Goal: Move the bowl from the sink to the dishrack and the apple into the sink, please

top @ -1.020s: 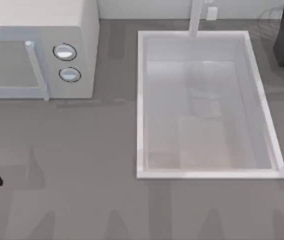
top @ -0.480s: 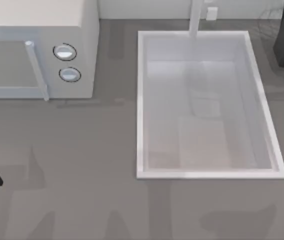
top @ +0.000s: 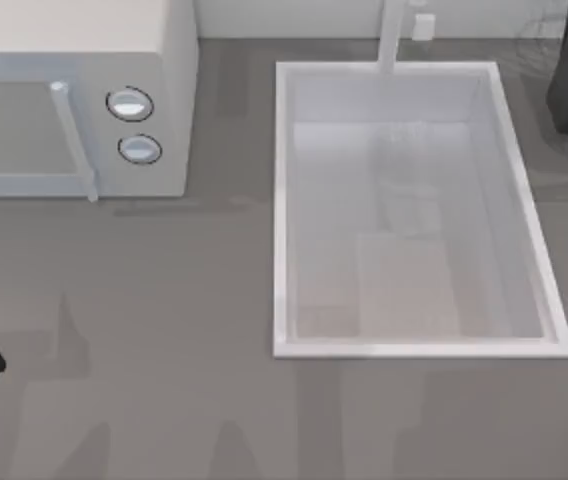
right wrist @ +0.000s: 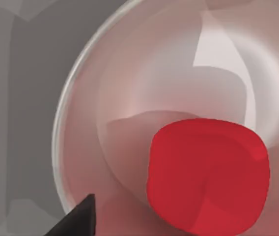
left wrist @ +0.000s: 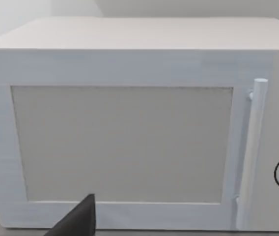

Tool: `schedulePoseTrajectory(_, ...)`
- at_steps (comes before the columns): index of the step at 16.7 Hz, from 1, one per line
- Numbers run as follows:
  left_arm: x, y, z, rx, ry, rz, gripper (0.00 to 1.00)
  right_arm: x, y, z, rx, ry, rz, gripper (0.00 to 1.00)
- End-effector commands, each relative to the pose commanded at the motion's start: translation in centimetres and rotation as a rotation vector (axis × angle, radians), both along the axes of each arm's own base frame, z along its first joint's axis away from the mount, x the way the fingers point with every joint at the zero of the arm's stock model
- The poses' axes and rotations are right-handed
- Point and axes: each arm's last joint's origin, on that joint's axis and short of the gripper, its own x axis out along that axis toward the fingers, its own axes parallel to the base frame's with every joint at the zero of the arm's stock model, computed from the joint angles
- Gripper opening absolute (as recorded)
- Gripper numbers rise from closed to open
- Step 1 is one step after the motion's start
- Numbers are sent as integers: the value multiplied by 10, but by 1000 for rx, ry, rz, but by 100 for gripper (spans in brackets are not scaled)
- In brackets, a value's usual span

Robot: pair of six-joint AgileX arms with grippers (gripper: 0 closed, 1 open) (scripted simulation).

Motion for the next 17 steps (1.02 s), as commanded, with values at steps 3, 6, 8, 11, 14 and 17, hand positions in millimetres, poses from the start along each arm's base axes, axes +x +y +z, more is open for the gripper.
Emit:
schedulePoseTrajectory(3, 0, 0, 0, 0, 0, 0, 100, 7, -4, -1, 16, 54, -1, 100)
schedulePoseTrajectory(6, 0, 0, 0, 0, 0, 0, 100, 7, -4, -1, 16, 54, -1, 100)
schedulePoseTrajectory(8, 0, 0, 0, 0, 0, 0, 100, 7, -3, -2, 15, 52, 3, 100)
schedulePoseTrajectory(11, 0, 0, 0, 0, 0, 0, 100, 10, -3, -18, 12, 53, 5, 100)
schedulePoseTrajectory(14, 0, 0, 0, 0, 0, 0, 100, 14, -5, -49, 7, 43, 2, 100)
schedulePoseTrajectory(17, 0, 0, 0, 0, 0, 0, 100, 13, -5, -81, 8, 37, 0, 100)
